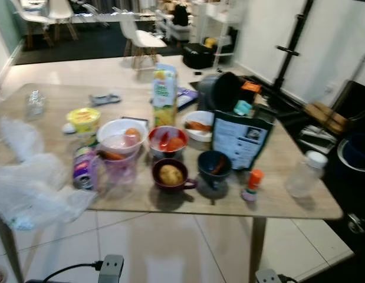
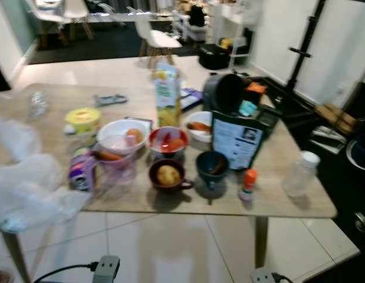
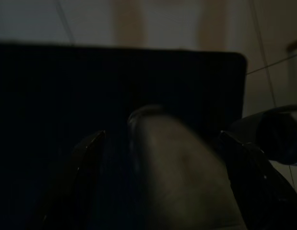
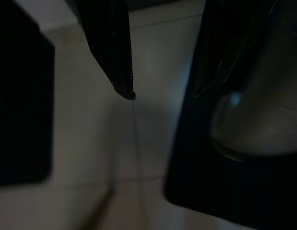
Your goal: Restocking fridge
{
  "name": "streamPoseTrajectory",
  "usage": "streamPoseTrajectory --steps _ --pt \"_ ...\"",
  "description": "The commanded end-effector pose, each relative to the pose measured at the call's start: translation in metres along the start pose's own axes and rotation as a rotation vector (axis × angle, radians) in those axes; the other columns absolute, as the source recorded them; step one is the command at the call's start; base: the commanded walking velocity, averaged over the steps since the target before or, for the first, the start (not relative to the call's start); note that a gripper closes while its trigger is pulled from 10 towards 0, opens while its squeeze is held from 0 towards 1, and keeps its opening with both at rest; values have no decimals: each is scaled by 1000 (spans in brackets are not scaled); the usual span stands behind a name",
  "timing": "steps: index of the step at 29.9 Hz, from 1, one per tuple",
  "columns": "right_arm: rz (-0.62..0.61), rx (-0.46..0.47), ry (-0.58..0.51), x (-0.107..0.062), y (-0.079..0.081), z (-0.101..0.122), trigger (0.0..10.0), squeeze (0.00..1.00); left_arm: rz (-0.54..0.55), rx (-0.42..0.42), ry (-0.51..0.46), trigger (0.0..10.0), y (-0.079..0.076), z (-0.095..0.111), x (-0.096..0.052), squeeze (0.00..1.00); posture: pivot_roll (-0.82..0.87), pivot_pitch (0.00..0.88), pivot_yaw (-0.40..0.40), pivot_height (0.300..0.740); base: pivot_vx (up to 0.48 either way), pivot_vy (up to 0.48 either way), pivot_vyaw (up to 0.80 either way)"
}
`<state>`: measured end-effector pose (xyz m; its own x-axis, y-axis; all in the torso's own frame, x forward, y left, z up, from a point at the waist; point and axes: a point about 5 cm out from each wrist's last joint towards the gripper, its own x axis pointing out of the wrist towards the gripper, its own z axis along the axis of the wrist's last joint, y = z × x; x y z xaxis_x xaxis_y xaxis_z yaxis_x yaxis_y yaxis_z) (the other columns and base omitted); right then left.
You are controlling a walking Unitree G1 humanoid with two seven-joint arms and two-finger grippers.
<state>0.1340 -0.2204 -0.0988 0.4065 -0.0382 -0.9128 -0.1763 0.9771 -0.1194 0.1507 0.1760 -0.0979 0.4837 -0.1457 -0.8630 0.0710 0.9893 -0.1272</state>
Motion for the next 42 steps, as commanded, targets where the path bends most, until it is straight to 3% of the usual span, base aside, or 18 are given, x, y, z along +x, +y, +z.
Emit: streamPoseTrajectory --steps 1,8,15,19,20,24,28,29,30,32,33,34,37,39,42 --pt "5 -2 -11 0 0 1 10000 0 12 3 21 10000 3 -6 -2 0 61 1 -32 740 0 0 800" --pt "-22 12 -11 -1 -3 0 10000 0 13 2 22 10000 4 -6 -2 0 61 4 -30 740 0 0 184" --pt "-91 118 -66 -3 -22 8 10000 0 5 -3 23 10000 3 -7 -2 0 61 10 -24 740 0 0 0" --pt "-144 199 -99 -6 -38 12 10000 0 -17 25 18 10000 2 -7 -2 0 55 11 -22 740 0 0 0" --pt "-179 254 -116 -9 -49 13 10000 0 -32 63 16 10000 1 -6 -2 0 59 13 -22 740 0 0 0" --pt "-302 401 -131 -23 -90 1 10000 0 -42 71 -44 10000 4 6 -2 0 60 16 -22 740 0 0 0" --pt "-310 477 -143 -27 -98 -4 10000 0 -61 91 -63 10000 4 11 -2 0 61 19 -21 740 0 0 0" --pt "-281 506 -152 -28 -100 -6 10000 0 -84 155 -69 10000 2 14 -1 0 61 20 -19 740 0 0 0" --pt "-281 506 -152 -28 -100 -6 10000 0 -84 155 -69 10000 2 14 -1 0 61 20 -19 740 0 0 0" --pt "-151 498 -163 -29 -97 -12 10000 0 -136 261 -91 10000 -5 22 0 0 59 24 -15 740 0 0 0" --pt "-151 498 -163 -29 -97 -12 10000 0 -136 261 -91 10000 -5 22 0 0 59 24 -15 740 0 0 0" --pt "-47 475 -173 -32 -96 -17 10000 0 -160 293 -116 10000 -10 30 1 0 59 25 -12 740 0 0 0" --pt "35 477 -195 -35 -97 -19 10000 0 -167 293 -132 10000 -11 36 2 0 57 25 -11 740 0 0 0" --pt "202 470 -251 -41 -96 -15 10000 0 -182 334 -139 10000 -14 40 2 0 53 27 -8 740 0 0 0" --pt "303 466 -292 -44 -96 -11 10000 0 -191 348 -144 10000 -16 41 2 0 52 27 -6 740 0 0 0"
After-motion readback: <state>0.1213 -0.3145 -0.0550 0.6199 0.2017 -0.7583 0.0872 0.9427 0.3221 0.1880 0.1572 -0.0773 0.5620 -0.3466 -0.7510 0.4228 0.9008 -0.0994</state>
